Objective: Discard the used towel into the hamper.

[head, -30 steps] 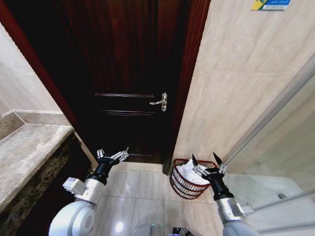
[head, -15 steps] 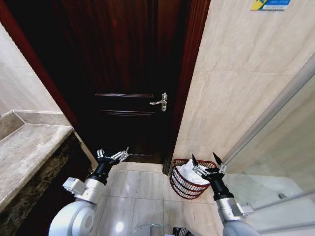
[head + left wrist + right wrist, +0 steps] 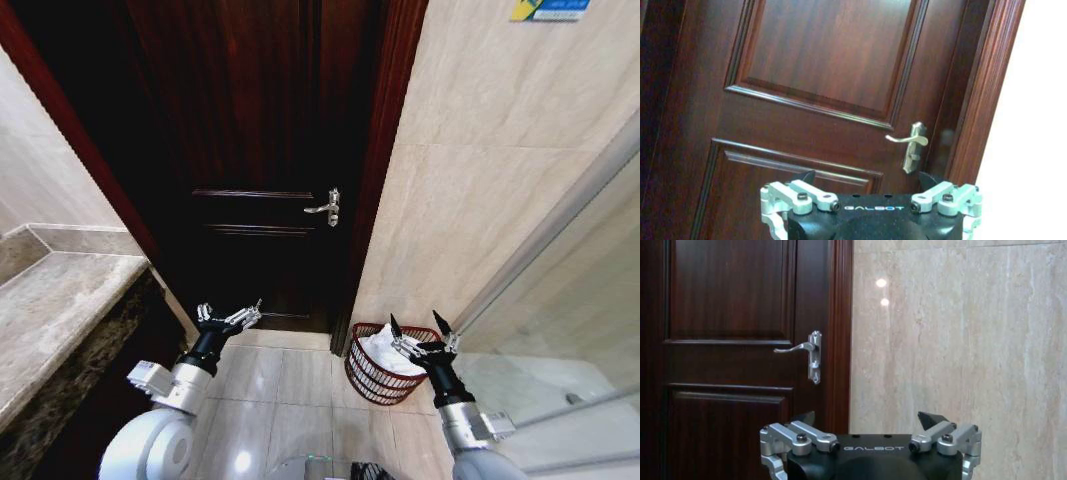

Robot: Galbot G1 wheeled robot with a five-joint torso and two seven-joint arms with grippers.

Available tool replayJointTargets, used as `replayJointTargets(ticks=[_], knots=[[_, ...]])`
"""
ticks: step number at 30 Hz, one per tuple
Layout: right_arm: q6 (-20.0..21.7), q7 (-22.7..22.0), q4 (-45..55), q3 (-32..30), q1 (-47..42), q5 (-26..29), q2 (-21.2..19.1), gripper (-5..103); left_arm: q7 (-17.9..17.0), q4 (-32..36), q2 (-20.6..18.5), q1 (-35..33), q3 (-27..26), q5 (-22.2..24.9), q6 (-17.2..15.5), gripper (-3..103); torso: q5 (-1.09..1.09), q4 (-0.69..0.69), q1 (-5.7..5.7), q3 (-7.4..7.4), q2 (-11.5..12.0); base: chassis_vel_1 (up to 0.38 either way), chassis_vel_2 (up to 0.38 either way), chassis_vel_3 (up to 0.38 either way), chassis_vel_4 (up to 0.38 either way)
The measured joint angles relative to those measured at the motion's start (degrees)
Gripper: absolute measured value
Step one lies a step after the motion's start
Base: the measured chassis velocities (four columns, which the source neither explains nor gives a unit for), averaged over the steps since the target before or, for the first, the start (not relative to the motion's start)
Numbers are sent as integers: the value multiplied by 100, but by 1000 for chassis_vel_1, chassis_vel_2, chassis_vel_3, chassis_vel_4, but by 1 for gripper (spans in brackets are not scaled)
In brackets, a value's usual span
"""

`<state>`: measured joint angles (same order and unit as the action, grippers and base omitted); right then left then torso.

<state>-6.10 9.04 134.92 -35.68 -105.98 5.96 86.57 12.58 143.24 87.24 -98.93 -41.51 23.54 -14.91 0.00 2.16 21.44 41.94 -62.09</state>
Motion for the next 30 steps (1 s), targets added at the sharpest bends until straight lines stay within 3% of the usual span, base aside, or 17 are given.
replayJointTargets(ticks=[30], knots=[[0, -1, -1, 0, 0, 2, 1, 100, 0, 0, 0, 0, 0, 0, 0, 100, 2, -1, 0, 0, 0, -37, -38, 35, 35]])
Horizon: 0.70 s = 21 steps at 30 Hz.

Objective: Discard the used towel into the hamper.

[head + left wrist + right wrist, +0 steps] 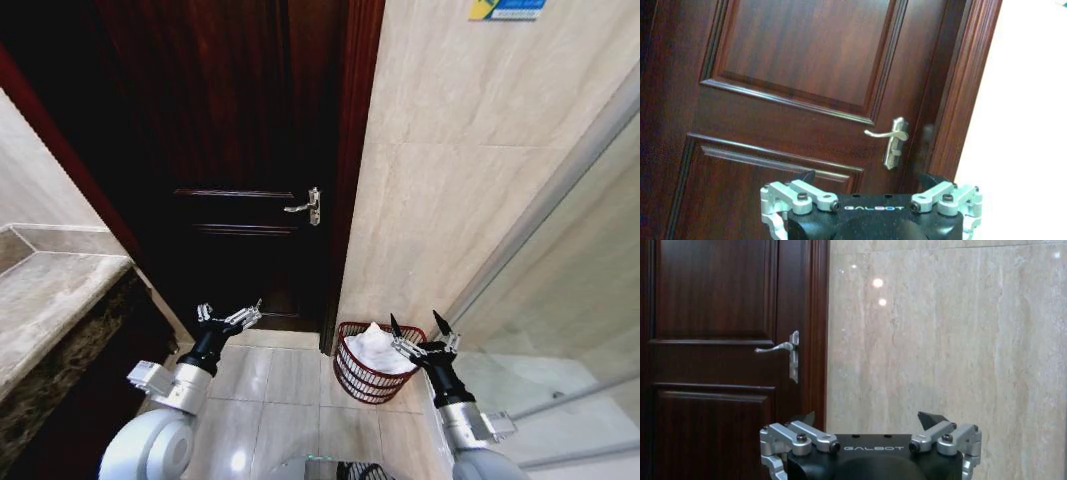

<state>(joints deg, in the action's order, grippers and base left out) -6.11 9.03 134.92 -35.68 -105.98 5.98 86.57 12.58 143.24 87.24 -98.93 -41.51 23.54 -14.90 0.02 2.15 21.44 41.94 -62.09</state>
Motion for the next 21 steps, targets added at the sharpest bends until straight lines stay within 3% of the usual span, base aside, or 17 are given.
replayJointTargets(ticks=[21], knots=[[0, 0, 0, -1, 0, 0, 0, 100, 0, 0, 0, 0, 0, 0, 0, 100, -2, 1, 0, 0, 0, 0, 0, 0, 0]])
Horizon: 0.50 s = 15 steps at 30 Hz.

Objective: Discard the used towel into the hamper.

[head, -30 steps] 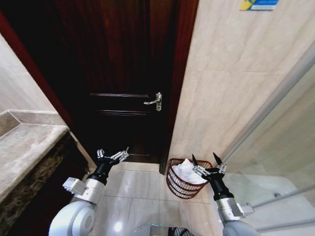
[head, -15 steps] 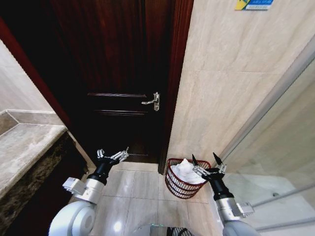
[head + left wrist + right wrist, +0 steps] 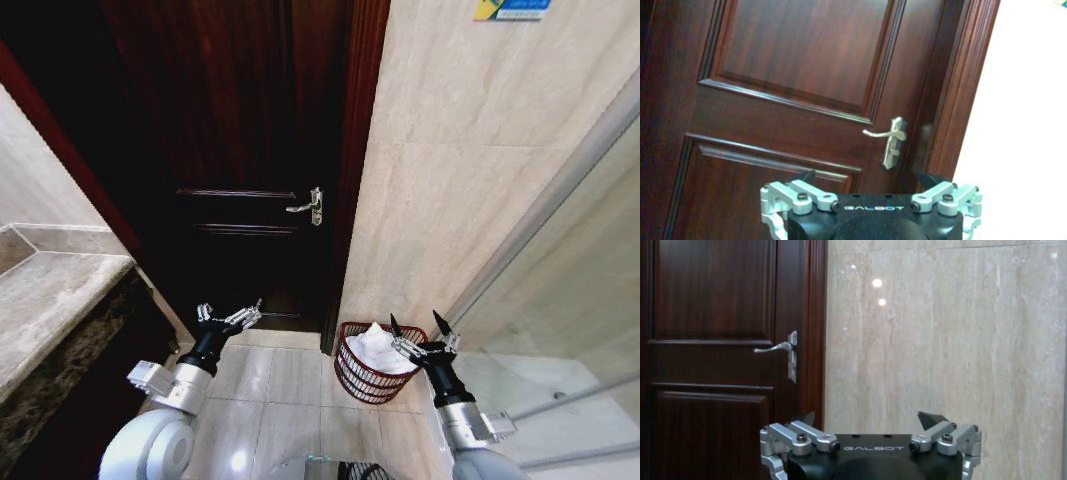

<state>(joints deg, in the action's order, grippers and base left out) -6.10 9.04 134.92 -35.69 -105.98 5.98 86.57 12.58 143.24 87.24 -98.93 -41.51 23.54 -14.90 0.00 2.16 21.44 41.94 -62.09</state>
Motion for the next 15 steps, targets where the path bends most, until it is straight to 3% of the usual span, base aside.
replayJointTargets(ticks=[15], knots=[[0, 0, 0, 0, 0, 0, 0, 100, 0, 0, 0, 0, 0, 0, 0, 100, 0, 0, 0, 0, 0, 0, 0, 0, 0]])
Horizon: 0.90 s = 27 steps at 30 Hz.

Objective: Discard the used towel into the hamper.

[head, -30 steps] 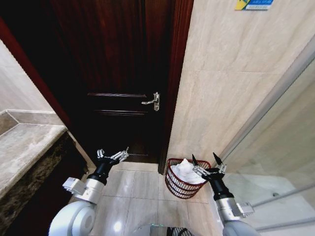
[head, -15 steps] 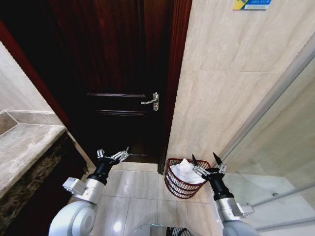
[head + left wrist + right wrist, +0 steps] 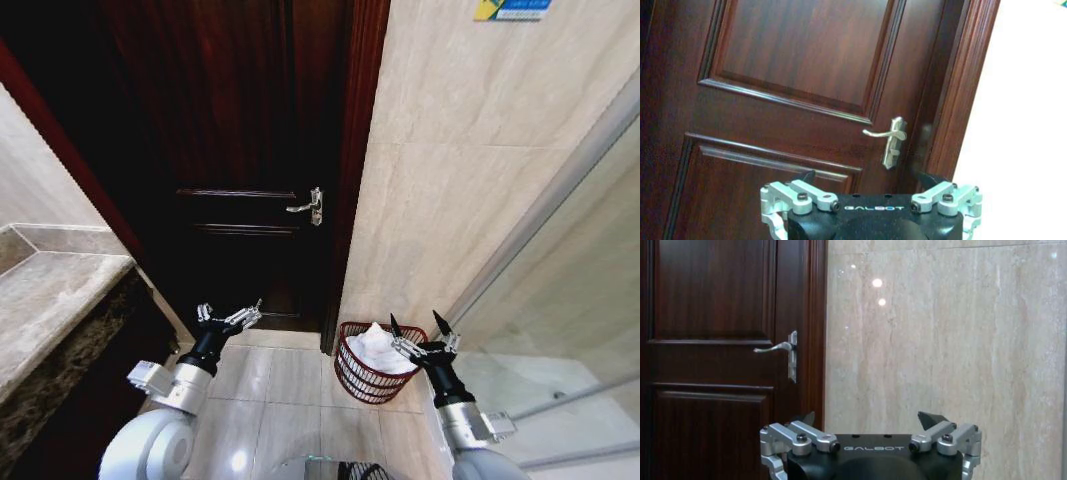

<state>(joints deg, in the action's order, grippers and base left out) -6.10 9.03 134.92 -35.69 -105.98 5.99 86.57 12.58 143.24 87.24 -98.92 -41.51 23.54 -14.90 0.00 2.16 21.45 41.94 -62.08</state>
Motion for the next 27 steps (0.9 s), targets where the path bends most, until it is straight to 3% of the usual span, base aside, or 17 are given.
replayJointTargets(ticks=[27], knots=[[0, 0, 0, 0, 0, 0, 0, 100, 0, 0, 0, 0, 0, 0, 0, 100, 0, 0, 0, 0, -1, 13, -10, -13, 8]])
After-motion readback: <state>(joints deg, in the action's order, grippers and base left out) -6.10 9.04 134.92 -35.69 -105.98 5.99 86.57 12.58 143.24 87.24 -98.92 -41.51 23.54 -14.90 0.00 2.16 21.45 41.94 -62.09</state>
